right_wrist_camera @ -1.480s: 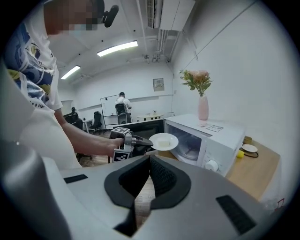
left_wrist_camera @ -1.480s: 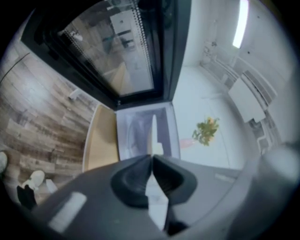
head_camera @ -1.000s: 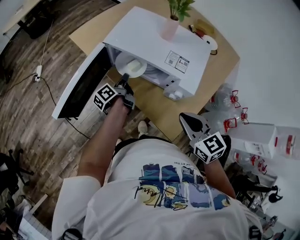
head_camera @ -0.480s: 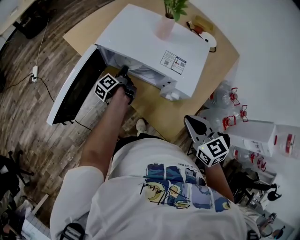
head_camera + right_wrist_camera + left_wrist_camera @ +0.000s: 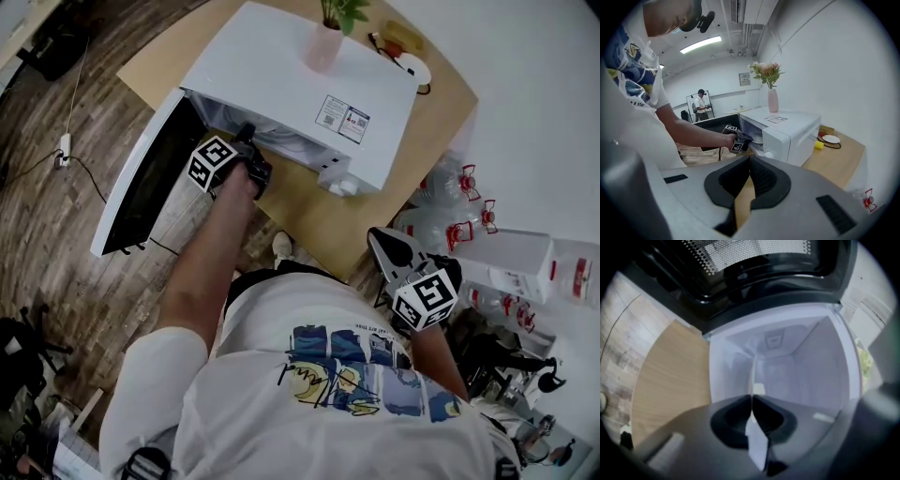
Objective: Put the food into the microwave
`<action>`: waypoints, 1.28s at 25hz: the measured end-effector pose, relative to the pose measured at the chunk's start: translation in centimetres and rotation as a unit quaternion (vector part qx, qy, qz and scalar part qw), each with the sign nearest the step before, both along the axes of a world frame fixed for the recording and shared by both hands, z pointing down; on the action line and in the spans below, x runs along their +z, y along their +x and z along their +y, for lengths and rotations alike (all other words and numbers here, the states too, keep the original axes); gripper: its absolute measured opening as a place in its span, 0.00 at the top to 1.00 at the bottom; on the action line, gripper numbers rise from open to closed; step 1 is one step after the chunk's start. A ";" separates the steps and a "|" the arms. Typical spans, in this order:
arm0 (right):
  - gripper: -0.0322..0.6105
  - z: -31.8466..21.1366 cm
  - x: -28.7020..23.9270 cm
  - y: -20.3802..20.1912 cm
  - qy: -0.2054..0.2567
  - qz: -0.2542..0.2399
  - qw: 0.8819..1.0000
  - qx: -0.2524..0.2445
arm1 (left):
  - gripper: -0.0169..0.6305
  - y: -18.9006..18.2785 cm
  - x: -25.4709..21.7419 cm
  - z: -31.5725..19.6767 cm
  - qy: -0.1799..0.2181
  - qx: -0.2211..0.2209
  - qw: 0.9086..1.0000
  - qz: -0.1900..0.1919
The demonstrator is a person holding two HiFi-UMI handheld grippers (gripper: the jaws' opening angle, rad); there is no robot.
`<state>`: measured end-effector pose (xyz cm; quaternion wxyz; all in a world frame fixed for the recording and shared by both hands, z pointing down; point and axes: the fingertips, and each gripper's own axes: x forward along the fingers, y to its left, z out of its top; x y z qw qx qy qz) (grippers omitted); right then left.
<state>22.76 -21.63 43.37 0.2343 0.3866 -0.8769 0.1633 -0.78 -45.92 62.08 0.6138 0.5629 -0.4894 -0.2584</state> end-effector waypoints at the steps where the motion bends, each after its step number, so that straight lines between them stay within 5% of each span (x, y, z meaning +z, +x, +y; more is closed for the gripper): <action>1: 0.94 -0.1 0.0 0.0 0.000 0.000 1.000 0.000 | 0.95 0.0 0.2 0.0 -0.006 0.004 1.000 -0.008; 12: 0.94 -0.2 0.2 -0.9 -0.003 -0.005 1.000 0.003 | 0.89 -0.4 0.5 0.0 -0.047 0.041 0.989 -0.136; 16: 0.94 -0.1 0.2 -1.2 -0.004 -0.006 1.000 0.004 | 0.86 -0.6 0.4 0.0 -0.061 0.054 0.976 -0.204; 20: 0.94 0.1 0.3 -1.1 -0.005 -0.008 1.000 0.008 | 0.83 -1.0 0.4 0.2 -0.082 0.069 0.952 -0.285; 32: 0.94 0.4 0.4 -2.0 -0.005 -0.018 1.000 0.006 | 0.73 -1.9 -0.5 1.5 -0.060 0.091 0.941 -0.321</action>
